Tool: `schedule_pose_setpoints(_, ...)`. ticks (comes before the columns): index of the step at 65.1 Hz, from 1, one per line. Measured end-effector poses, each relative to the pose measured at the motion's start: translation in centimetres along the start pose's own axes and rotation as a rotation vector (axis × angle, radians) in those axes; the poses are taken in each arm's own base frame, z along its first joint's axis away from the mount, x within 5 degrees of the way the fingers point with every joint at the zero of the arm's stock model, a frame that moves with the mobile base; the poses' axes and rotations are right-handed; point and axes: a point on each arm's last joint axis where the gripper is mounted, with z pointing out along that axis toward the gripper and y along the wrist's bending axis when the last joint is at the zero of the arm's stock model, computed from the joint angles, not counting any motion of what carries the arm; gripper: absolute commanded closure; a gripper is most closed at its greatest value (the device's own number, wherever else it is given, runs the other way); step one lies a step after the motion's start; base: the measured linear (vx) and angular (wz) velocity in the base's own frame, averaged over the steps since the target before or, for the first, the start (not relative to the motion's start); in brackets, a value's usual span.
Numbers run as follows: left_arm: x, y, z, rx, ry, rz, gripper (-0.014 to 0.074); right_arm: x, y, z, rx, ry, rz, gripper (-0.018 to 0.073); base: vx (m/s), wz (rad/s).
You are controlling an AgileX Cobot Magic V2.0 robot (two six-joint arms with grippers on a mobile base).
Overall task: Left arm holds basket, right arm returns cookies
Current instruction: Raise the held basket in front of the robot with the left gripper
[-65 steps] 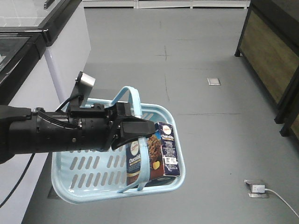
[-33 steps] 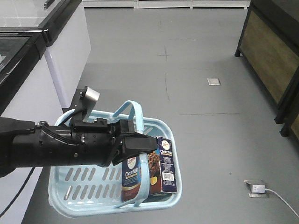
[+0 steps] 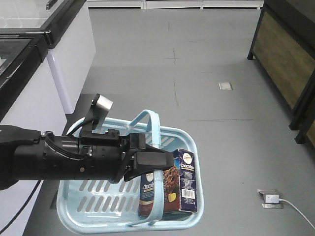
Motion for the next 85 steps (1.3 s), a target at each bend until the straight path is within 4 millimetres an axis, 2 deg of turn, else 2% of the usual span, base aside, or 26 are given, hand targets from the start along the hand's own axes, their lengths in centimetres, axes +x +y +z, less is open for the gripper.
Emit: schedule_pose_setpoints(85, 0.26, -0.24, -0.01, 0.026, 0.029, -0.021, 0.0599, 0.0, 0.0, 0.0, 0.0, 0.0, 0.0, 0.057, 0.0, 0.0)
